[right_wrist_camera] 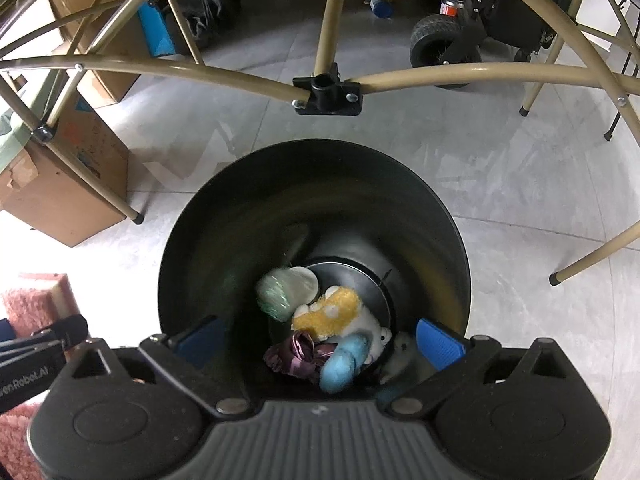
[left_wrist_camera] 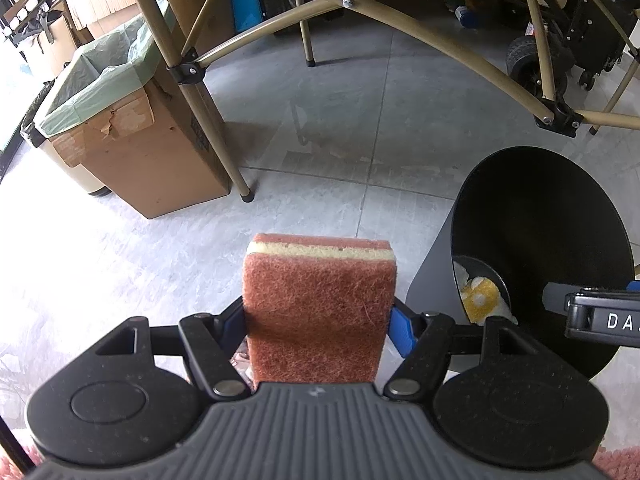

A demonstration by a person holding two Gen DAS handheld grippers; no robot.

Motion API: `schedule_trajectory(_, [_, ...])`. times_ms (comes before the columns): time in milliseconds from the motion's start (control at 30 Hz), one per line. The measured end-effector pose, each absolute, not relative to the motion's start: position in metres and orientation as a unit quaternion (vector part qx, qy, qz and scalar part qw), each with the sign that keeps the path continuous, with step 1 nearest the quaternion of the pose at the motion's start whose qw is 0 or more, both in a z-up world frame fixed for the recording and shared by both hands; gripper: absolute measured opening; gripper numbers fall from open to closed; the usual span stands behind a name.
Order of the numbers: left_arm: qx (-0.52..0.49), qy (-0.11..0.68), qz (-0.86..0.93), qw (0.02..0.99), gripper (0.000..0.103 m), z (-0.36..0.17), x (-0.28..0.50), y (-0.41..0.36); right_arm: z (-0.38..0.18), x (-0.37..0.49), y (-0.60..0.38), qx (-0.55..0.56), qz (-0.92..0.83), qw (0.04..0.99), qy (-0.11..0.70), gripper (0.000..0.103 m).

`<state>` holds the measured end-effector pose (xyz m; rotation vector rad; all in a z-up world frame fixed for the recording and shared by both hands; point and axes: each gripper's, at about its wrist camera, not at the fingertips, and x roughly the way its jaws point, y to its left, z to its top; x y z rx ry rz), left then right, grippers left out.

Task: Collect trash
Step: 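Move the left gripper over the bin and open it to drop the sponge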

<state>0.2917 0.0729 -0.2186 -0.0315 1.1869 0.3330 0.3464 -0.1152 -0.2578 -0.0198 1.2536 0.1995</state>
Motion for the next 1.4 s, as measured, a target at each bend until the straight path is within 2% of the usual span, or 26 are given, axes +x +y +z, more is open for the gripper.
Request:
schedule_trajectory(300, [-0.014, 0.557, 0.156, 0.816, 0.070, -0.218, 0.291, 0.072, -0.255, 0.345, -0.118, -0.019, 0.082, 0.803, 0.590, 0.103])
schedule_trajectory(900, [-0.024, 0.545, 0.142, 0.826, 0.070, -0.209, 0.286, 0.066, -0.204, 0.313, -0.151, 0.019, 0.087, 0.834, 0.544, 0.103])
schedule_trajectory(1400, [-0.032, 0.525, 0.121, 0.842, 0.070, -0.193, 0.278, 0.062, -0.190, 0.276, -0.186, 0.040, 0.071, 0.846, 0.527, 0.103])
